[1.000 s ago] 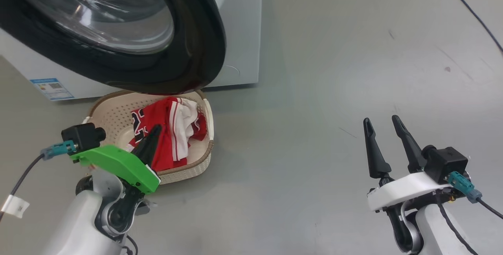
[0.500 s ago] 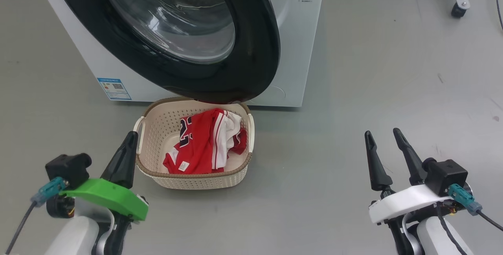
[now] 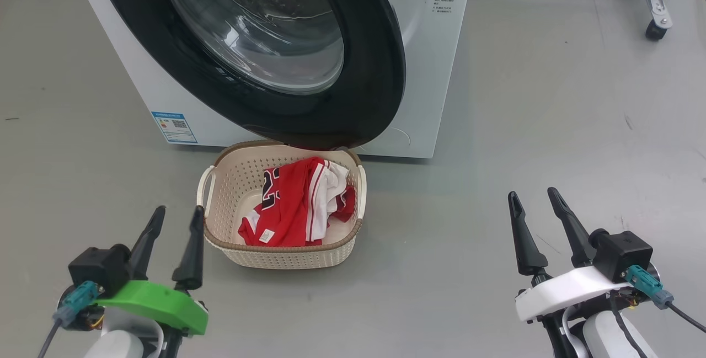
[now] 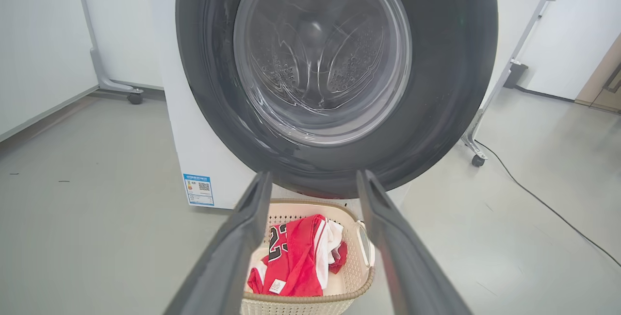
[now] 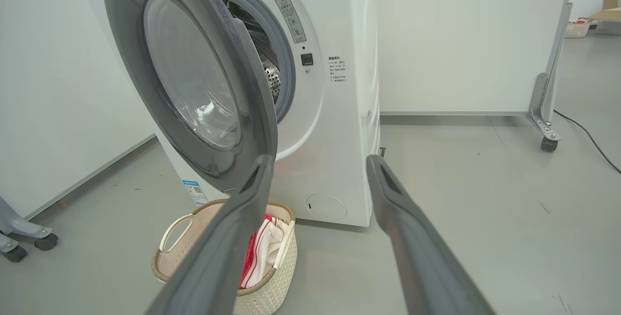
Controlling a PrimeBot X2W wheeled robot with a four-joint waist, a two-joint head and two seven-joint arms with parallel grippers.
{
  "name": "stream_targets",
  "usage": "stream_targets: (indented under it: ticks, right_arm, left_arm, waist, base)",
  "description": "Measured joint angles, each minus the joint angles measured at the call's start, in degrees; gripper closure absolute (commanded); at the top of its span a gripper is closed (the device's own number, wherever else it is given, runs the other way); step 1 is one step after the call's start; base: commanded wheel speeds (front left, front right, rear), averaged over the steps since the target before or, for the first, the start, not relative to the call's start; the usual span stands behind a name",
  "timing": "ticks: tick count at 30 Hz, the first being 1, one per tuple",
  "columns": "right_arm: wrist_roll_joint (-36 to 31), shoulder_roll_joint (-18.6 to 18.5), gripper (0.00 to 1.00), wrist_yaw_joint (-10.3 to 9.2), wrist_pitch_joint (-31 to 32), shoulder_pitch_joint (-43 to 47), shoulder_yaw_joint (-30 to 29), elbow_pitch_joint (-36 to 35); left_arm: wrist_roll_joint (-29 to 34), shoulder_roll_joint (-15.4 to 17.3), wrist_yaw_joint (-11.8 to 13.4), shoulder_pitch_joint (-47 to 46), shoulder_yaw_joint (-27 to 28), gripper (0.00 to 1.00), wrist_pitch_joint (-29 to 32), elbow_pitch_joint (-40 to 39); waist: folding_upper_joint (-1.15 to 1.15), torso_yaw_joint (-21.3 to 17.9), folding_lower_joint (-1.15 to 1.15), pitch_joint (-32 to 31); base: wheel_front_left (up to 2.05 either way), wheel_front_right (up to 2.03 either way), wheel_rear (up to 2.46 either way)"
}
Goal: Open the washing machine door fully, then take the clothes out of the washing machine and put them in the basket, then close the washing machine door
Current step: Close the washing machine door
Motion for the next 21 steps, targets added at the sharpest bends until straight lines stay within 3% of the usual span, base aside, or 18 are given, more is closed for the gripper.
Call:
stream_targets:
  ticks: [21]
  right_arm:
    - [-0.4, 0.1, 0.00, 0.00, 0.0, 0.1, 0.5, 0.0]
  left_arm:
    - [6.1, -1.4, 1.2, 2.9, 2.6, 0.00, 0.0, -4.9]
  waist:
    - [0.00, -0.8, 0.00, -0.2]
  base:
    - [0.00, 0.00, 0.00]
